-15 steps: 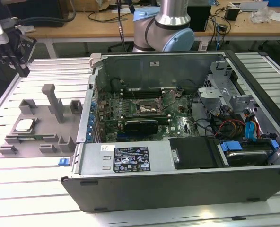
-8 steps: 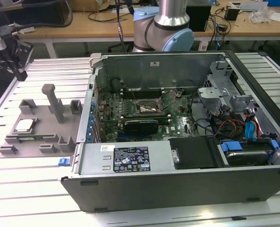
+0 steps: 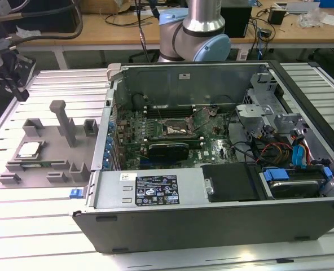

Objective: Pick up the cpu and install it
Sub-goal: 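Reach for the cpu, then pick up the cpu and move it towards the insertion slot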

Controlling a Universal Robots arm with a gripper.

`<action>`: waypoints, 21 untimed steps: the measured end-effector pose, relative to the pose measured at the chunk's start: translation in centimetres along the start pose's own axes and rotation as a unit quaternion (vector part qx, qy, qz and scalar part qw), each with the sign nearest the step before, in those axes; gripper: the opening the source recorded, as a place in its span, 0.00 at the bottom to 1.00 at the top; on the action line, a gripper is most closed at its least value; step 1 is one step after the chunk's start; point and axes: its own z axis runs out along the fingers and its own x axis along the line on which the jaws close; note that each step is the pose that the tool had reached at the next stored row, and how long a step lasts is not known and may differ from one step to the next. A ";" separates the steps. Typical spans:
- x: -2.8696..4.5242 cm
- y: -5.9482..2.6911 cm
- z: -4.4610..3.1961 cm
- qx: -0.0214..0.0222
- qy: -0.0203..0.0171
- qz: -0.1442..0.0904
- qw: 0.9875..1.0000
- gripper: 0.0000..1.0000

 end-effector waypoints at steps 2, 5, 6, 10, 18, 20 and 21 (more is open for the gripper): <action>0.42 -0.05 0.42 0.000 0.000 0.000 1.000 0.11; 0.71 -0.09 0.89 0.000 0.000 0.000 1.000 0.11; 0.78 -0.11 1.08 0.000 0.000 0.000 1.000 0.11; 1.11 -0.20 1.99 0.000 0.000 0.000 1.000 0.11; 1.32 -0.33 2.43 0.000 0.000 0.000 1.000 0.11; 1.32 -0.33 2.44 0.000 0.000 0.000 1.000 0.11; 1.32 -0.33 2.43 0.000 0.000 0.000 1.000 0.11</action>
